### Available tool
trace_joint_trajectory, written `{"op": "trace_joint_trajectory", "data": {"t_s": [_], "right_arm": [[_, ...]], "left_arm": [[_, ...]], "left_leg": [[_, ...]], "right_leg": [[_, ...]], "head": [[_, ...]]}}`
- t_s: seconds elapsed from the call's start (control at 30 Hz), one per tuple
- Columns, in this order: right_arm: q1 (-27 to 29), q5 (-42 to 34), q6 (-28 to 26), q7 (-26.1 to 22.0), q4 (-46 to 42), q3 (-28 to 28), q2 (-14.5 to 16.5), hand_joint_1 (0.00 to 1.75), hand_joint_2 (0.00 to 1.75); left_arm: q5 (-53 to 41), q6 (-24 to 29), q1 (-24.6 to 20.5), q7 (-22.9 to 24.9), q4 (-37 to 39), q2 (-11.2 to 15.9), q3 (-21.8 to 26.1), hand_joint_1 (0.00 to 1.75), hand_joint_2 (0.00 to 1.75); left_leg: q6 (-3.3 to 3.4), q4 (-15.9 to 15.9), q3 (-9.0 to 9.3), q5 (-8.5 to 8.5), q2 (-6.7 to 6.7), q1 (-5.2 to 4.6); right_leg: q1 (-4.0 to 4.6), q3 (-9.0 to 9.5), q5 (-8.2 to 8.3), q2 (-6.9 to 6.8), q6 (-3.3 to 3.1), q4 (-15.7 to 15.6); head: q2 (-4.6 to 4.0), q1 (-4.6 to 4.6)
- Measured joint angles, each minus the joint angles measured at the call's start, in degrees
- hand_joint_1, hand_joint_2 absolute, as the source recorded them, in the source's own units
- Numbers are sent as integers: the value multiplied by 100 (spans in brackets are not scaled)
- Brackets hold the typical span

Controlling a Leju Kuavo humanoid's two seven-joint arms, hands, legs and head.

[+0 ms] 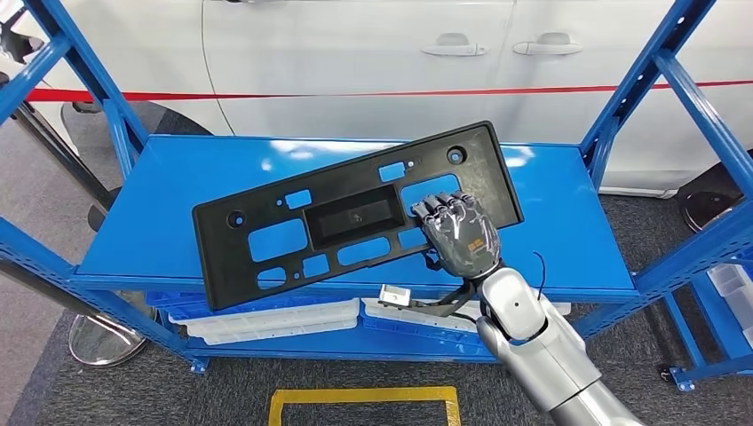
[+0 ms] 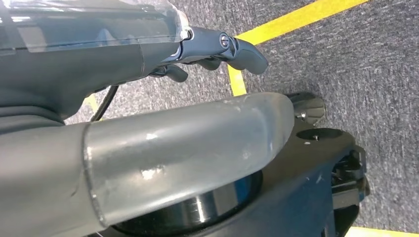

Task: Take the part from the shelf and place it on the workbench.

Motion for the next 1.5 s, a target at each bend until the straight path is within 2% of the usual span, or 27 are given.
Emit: {"op": "trace_joint_trajectory", "data": {"t_s": [0.1,0.2,0.27,0.33,0.37,0.4,0.47,0.5,0.53,0.63,0.7,0.77,0.83,0.87,0.9,0.93,1.0,1.03,1.1,1.17,1.2,1.27,1.33,1.37,1.4,1.43,1.5], "right_arm": [[117,96,0,-27,-168,-73,8,175,175],[156,127,-1,-29,-282,-125,18,175,175],[175,130,-1,-28,-326,-165,18,175,175],[210,130,-1,-19,-338,-192,18,175,175],[234,130,-1,-24,-339,-199,18,175,175],[256,132,-1,-42,-340,-207,19,175,175],[302,164,-1,-97,-346,-237,21,175,175],[332,190,-2,-113,-349,-256,26,175,175],[368,217,-4,-116,-359,-271,34,175,175],[461,282,-10,-81,-394,-280,98,175,175],[476,301,-10,1,-410,-267,156,175,175],[477,275,-10,88,-431,-247,193,175,175],[489,240,-9,128,-442,-224,208,175,175],[501,229,-3,137,-442,-208,213,175,175],[511,225,19,153,-442,-191,225,175,175],[517,231,52,179,-441,-170,252,175,175],[498,261,125,257,-421,-124,365,175,175],[472,276,144,291,-396,-101,440,175,175],[398,301,162,333,-324,-51,589,175,175],[316,319,204,357,-244,-1,714,175,175],[278,324,233,368,-212,18,761,175,175],[215,324,272,390,-147,48,820,175,175],[177,315,270,402,-67,64,862,175,175],[166,308,267,403,-24,70,886,175,175],[152,301,270,404,16,78,910,175,175],[135,294,274,403,47,90,936,175,175],[98,275,282,400,77,111,980,175,175]], "left_arm": [[-8,-9,0,-18,0,5,0,0,0],[-8,-15,-6,-30,0,3,0,0,0],[-8,-16,-6,-31,0,0,0,0,0],[-9,-9,-6,-26,0,-1,1,0,0],[-9,-8,-6,-23,0,-1,2,0,0],[-9,-9,-6,-20,0,-1,2,0,0],[-9,-13,-4,-13,0,-1,2,0,0],[-10,-9,-6,-8,2,-1,2,0,0],[-13,-7,-6,-3,5,-1,2,0,0],[-48,-15,4,6,18,1,2,0,0],[-95,-10,4,38,25,1,1,0,0],[-123,-6,-4,67,28,2,0,0,0],[-124,-11,-5,72,28,4,0,0,0],[-110,-14,-2,61,28,7,0,0,0],[-91,-18,0,39,28,16,1,0,0],[-67,-27,2,13,28,27,1,0,0],[-35,-62,-5,-26,28,63,2,0,0],[-29,-83,-10,-31,28,77,2,0,0],[-28,-111,-18,-32,28,95,2,0,0],[-22,-114,-16,-40,29,101,2,0,0],[-18,-112,-16,-44,30,104,2,0,0],[-13,-111,-18,-54,31,106,3,0,0],[-10,-123,-15,-83,31,107,4,0,0],[-9,-129,-12,-100,31,107,4,0,0],[-9,-133,-8,-112,31,108,4,0,0],[-9,-134,-4,-116,31,110,4,0,0],[-14,-136,-1,-117,31,111,4,0,0]], "left_leg": [[21,6,-27,-3,0,-10],[105,-118,25,49,19,56],[149,-173,58,82,40,79],[158,-172,61,90,48,80],[153,-169,65,84,46,82],[141,-161,71,73,40,87],[88,-128,80,30,23,105],[50,-104,72,7,13,108],[7,-88,59,-5,4,109],[-108,-79,23,12,-6,100],[-166,17,-30,-104,29,105],[-192,494,-217,-474,75,109],[-197,1223,-485,-860,90,104],[-194,1463,-554,-925,90,100],[-183,1496,-525,-870,90,96],[-165,1318,-392,-722,91,92],[-117,571,54,-410,92,73],[-97,245,233,-332,93,57],[-71,-38,349,-305,89,22],[-21,-90,291,-203,90,33],[18,-115,255,-145,96,47],[99,-152,163,-23,111,71],[146,-152,33,77,113,62],[150,-148,-33,124,113,56],[150,-142,-103,172,112,49],[147,-132,-176,222,112,41],[127,-113,-291,309,108,22]], "right_leg": [[-8,-17,16,4,26,-17],[-7,-71,-65,2,61,95],[-15,-389,-326,-10,85,669],[-38,-871,-547,-12,120,1419],[-56,-1032,-499,-13,137,1594],[-76,-1104,-325,-14,152,1569],[-113,-988,206,-16,170,1007],[-103,-893,397,-10,163,706],[-88,-823,501,-3,140,489],[-46,-801,504,10,37,337],[-64,-823,513,-11,-59,294],[-67,-862,551,-39,-155,267],[-35,-919,589,-64,-210,276],[-16,-952,607,-77,-224,287],[-1,-987,624,-85,-230,304],[12,-1022,641,-89,-229,325],[32,-1087,674,-88,-208,367],[40,-1114,700,-85,-185,382],[45,-1152,775,-84,-120,382],[44,-1173,834,-82,-45,354],[42,-1200,781,-78,-14,376],[34,-1318,411,-70,28,674],[26,-1476,-80,-67,53,1289],[20,-1514,-206,-67,63,1562],[16,-1499,-220,-67,67,1733],[13,-1391,-103,-67,59,1718],[28,-921,230,-59,-11,1149]], "head": [[0,0],[0,1],[0,2],[0,2],[0,2],[0,1],[0,1],[0,1],[0,1],[0,1],[0,-2],[0,-4],[0,-4],[0,-4],[0,-4],[0,-4],[0,-4],[0,-4],[0,-3],[0,-3],[0,-2],[0,0],[0,2],[0,2],[0,2],[0,2],[0,2]]}}
